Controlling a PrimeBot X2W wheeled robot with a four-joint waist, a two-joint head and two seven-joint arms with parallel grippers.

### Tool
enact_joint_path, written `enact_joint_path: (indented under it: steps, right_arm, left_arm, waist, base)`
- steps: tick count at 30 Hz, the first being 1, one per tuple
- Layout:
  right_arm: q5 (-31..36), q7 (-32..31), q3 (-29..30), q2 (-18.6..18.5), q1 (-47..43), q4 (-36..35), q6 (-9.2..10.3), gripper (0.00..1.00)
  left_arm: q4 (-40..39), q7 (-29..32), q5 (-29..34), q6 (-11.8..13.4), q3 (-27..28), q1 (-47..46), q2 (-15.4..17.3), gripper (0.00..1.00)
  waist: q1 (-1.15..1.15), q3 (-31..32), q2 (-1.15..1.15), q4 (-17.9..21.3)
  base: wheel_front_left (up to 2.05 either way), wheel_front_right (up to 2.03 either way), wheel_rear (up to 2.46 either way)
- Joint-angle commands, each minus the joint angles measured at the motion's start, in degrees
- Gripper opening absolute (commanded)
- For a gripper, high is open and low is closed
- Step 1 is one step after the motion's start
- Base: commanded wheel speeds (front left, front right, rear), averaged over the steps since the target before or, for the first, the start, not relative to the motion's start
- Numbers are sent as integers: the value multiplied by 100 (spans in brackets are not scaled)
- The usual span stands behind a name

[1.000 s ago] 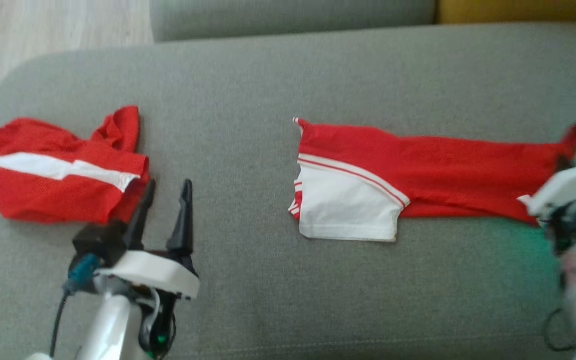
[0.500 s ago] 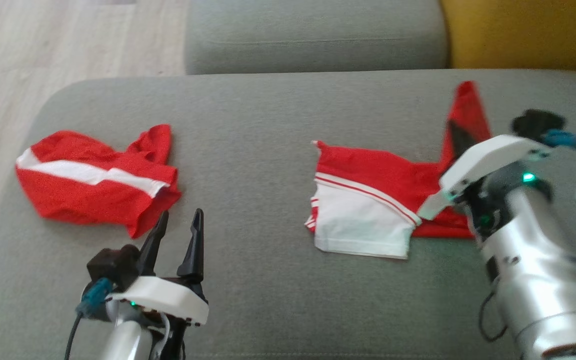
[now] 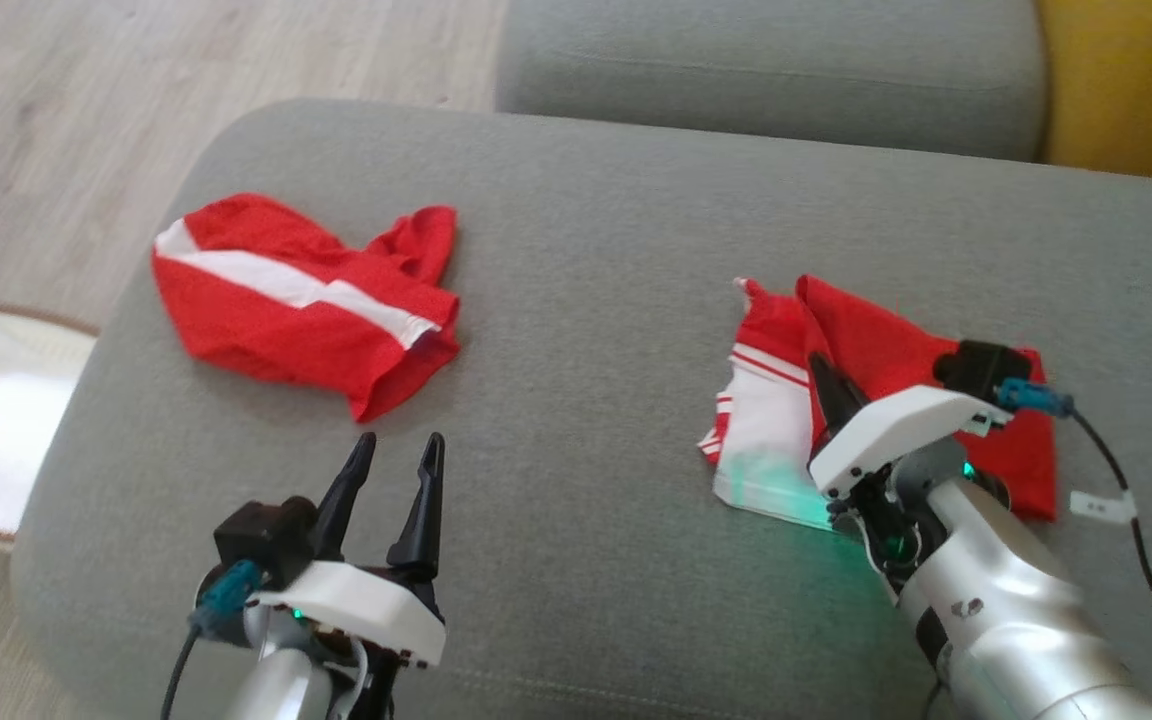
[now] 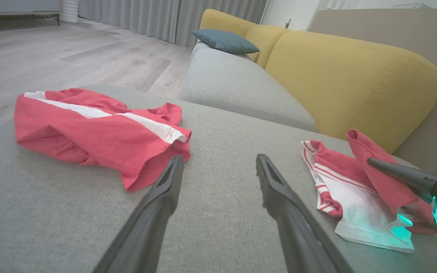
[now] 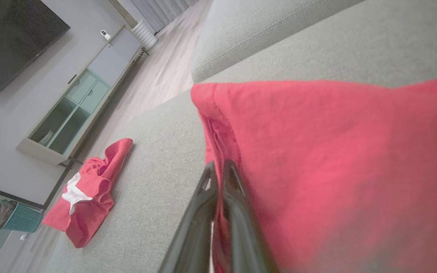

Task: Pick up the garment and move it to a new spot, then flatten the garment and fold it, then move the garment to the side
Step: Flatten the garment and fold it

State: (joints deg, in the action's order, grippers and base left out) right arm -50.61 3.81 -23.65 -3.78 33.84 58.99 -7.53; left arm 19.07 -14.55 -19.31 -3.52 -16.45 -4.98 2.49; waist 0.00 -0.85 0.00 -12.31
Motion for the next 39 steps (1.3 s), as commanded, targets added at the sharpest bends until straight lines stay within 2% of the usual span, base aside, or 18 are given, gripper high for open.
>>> enact_joint_path:
  steps: [1, 9, 10, 11, 16, 20, 25, 30, 35, 39]
  right_arm:
    - [-117, 116, -157, 90, 334, -104, 4, 0]
    - [-944, 418, -1080, 90, 566, 274, 4, 0]
    - [-1038, 396, -1242, 90, 572, 228, 4, 43]
    - [-1175, 375, -1387, 90, 559, 131, 4, 100]
    - [-1820, 440, -2088, 90, 526, -376, 4, 100]
    - [-1922, 703, -2479, 90, 689, -290, 4, 100]
    - [-1654, 939, -2722, 90, 969, 66, 4, 100]
    - [-818, 1105, -2896, 1, 1303, 679, 4, 100]
    - [250, 1116, -2280, -659, 1322, 432, 4, 100]
    - [1401, 1118, -1257, -1177, 790, -267, 4, 100]
  left_arm:
    - [-137, -45, -14, 7, 124, -273, 39, 100]
    - [-76, -45, -13, 33, 101, -317, 39, 100]
    - [-50, -45, -12, 33, 104, -320, 39, 100]
    - [-30, -45, -12, 34, 114, -320, 39, 100]
    - [47, -45, -17, 29, 144, -274, 39, 100]
    - [4, -45, -42, 30, 174, -251, 39, 100]
    - [-130, -45, -109, 56, 237, -235, 39, 100]
    - [-431, -45, -223, 118, 312, -257, 39, 100]
    - [-661, -45, -293, 211, 419, -339, 39, 100]
    - [-784, -45, -303, 259, 506, -425, 39, 100]
  waist:
    - [0, -58, 0, -104]
    - [0, -144, 0, -242]
    - [0, -145, 0, -240]
    - [0, -142, 0, -227]
    - [0, -63, 0, -42]
    - [0, 44, 0, 211]
    - [0, 133, 0, 561]
    - [0, 198, 0, 993]
    - [0, 195, 0, 1350]
    - [0, 181, 0, 1569]
  base:
    - [0, 0, 0]
    - [0, 0, 0]
    - [0, 0, 0]
    - [0, 0, 0]
    - [0, 0, 0]
    - [0, 0, 0]
    - [0, 0, 0]
    - [0, 0, 0]
    - [0, 0, 0]
    - [0, 0, 0]
